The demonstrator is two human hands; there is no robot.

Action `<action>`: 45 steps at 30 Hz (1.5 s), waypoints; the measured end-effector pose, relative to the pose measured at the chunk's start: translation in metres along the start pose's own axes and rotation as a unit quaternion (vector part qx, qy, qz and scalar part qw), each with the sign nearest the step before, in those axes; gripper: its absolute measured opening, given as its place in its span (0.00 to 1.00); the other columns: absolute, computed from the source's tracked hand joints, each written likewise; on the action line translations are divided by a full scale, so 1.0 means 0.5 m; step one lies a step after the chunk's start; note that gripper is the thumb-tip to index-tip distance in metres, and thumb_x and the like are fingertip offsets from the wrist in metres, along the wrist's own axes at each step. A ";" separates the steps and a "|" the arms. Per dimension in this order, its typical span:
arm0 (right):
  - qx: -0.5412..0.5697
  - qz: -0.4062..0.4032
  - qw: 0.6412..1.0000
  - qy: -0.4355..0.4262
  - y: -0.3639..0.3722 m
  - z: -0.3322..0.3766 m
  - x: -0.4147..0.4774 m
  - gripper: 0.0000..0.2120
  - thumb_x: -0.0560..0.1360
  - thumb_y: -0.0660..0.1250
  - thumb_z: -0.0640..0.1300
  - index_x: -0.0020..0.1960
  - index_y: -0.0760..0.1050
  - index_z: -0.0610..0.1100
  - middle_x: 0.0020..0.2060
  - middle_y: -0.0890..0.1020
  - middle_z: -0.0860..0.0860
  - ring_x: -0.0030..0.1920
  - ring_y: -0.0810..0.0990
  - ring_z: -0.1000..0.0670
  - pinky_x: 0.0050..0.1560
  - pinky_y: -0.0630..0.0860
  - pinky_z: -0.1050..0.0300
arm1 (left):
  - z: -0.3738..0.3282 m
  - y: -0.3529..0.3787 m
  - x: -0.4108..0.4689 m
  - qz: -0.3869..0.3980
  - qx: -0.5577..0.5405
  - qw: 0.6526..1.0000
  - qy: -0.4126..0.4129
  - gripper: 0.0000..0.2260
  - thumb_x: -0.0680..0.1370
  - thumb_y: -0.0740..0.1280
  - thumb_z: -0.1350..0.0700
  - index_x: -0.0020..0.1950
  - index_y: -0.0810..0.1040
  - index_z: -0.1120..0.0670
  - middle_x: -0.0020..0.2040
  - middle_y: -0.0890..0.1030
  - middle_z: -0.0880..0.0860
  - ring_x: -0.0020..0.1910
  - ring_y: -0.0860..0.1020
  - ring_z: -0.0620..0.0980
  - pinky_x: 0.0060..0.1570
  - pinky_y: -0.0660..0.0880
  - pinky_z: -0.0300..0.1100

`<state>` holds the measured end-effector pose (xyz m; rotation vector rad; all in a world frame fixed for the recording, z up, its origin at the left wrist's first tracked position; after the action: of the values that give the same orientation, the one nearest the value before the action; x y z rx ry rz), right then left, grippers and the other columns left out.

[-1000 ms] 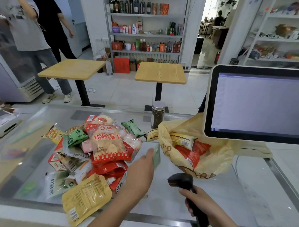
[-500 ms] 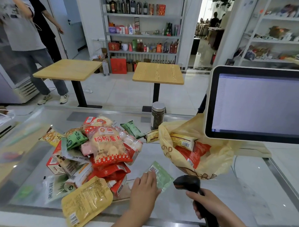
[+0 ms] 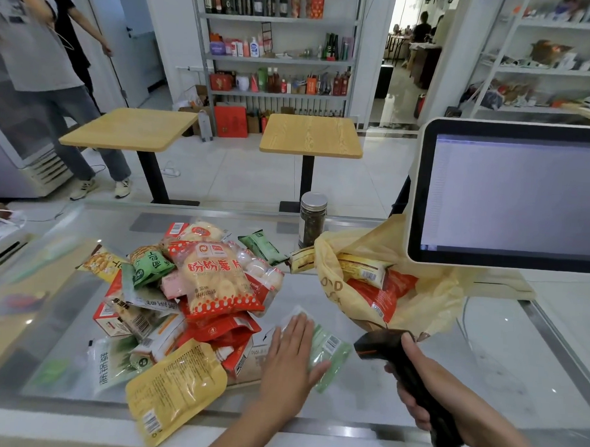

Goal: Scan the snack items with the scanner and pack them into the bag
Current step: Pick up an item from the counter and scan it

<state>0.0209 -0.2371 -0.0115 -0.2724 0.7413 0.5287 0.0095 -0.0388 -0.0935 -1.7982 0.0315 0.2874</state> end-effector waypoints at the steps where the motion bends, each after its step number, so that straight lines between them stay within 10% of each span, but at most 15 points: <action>1: -0.005 0.005 1.000 0.000 0.007 0.007 -0.007 0.41 0.64 0.55 0.71 0.58 0.72 0.36 0.25 0.69 0.47 0.21 0.64 0.51 0.23 0.62 0.60 | -0.002 -0.007 0.003 -0.001 -0.008 1.000 0.019 0.35 0.77 0.39 0.34 0.76 0.61 0.54 0.76 0.59 0.51 0.75 0.58 0.48 0.72 0.42 0.46; 3: -0.015 0.005 1.000 0.000 0.017 0.021 -0.019 0.42 0.64 0.55 0.72 0.58 0.73 0.37 0.25 0.68 0.47 0.21 0.64 0.51 0.23 0.61 0.61 | -0.010 -0.019 0.017 -0.034 0.000 0.996 0.088 0.35 0.75 0.40 0.33 0.78 0.42 0.50 0.76 0.38 0.46 0.76 0.38 0.44 0.72 0.33 0.44; 6: -0.028 -0.003 1.000 -0.005 0.025 0.040 -0.032 0.43 0.61 0.56 0.73 0.57 0.74 0.37 0.24 0.68 0.48 0.21 0.63 0.52 0.23 0.60 0.61 | 0.000 -0.025 0.029 -0.029 -0.008 0.990 0.136 0.33 0.79 0.48 0.35 0.77 0.36 0.47 0.76 0.34 0.44 0.73 0.32 0.41 0.74 0.35 0.46; 45: -0.040 0.003 0.999 -0.021 0.018 0.051 -0.048 0.44 0.60 0.57 0.74 0.57 0.74 0.37 0.25 0.68 0.47 0.21 0.64 0.52 0.22 0.62 0.62 | 0.011 -0.030 0.028 -0.018 -0.108 0.980 0.163 0.35 0.77 0.61 0.38 0.77 0.46 0.44 0.78 0.43 0.42 0.76 0.41 0.41 0.73 0.37 0.41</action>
<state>0.0157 -0.2276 0.0229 -0.3320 0.6804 0.5685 0.0249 -0.0282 -0.0835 -2.0450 0.2061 -0.0347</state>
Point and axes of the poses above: each hand's wrist, its own x-axis towards the middle knuckle, its own y-axis out of the palm, z = x × y, the point moved 8 cm from there along x, towards the middle knuckle
